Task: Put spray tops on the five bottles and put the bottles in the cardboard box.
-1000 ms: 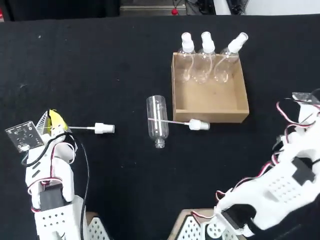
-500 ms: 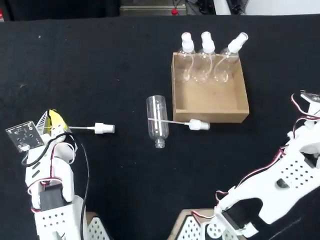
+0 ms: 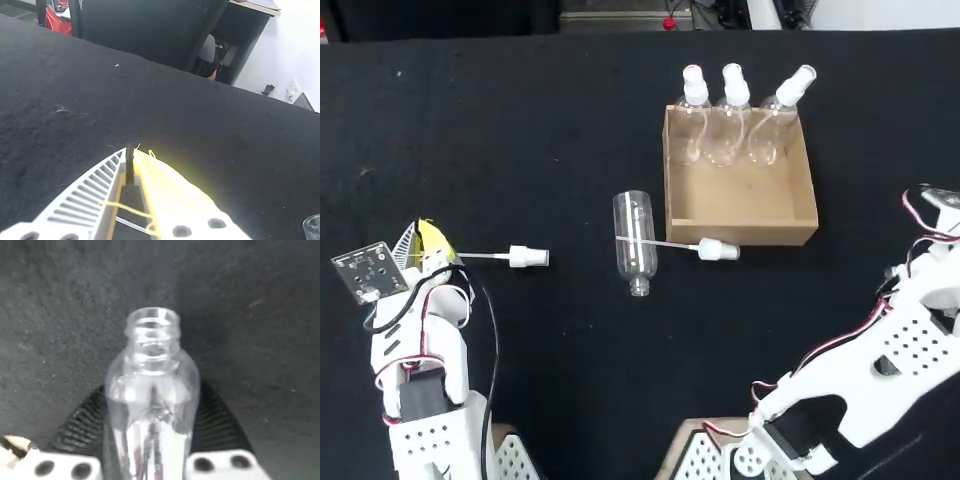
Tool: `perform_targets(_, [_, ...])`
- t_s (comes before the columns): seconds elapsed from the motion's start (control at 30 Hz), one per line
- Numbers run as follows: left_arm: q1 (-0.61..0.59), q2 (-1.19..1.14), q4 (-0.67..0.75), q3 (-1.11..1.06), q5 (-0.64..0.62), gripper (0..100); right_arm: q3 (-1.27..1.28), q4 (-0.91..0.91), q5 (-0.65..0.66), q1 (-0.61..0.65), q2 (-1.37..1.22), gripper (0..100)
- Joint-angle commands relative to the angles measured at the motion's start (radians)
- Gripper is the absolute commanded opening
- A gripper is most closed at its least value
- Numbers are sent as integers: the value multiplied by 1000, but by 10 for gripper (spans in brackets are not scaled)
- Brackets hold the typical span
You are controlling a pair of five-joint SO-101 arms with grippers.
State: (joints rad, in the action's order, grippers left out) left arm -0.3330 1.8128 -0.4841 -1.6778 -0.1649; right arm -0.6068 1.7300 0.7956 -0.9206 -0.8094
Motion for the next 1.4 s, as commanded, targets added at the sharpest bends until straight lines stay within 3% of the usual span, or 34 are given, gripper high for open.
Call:
perform_targets(0.0, [12, 8, 2, -21, 9, 34, -67, 34, -74, -20, 59, 11])
perform_targets(0.13, [10, 8, 2, -21, 9, 34, -67, 31, -388, -52, 45, 11])
perform_targets(0.2, [10, 8, 3, -21, 9, 34, -73, 31, -480, -55, 24, 12])
perform_targets(0.3, [8, 8, 2, -21, 9, 34, -76, 32, -436, -32, 5, 37])
perform_targets(0.5, [10, 8, 2, -21, 9, 34, -76, 34, -379, -18, 13, 269])
perform_targets(0.57, [10, 8, 3, -21, 9, 34, -70, 35, -358, -17, 21, 306])
perform_targets(0.77, [12, 8, 5, -21, 9, 34, -76, 35, -316, -11, 82, 303])
perform_targets(0.97, [8, 8, 3, -21, 9, 34, -76, 29, -242, 8, 105, 229])
perform_targets(1.37, [12, 8, 0, -21, 9, 34, -77, -49, -250, 32, 16, 223])
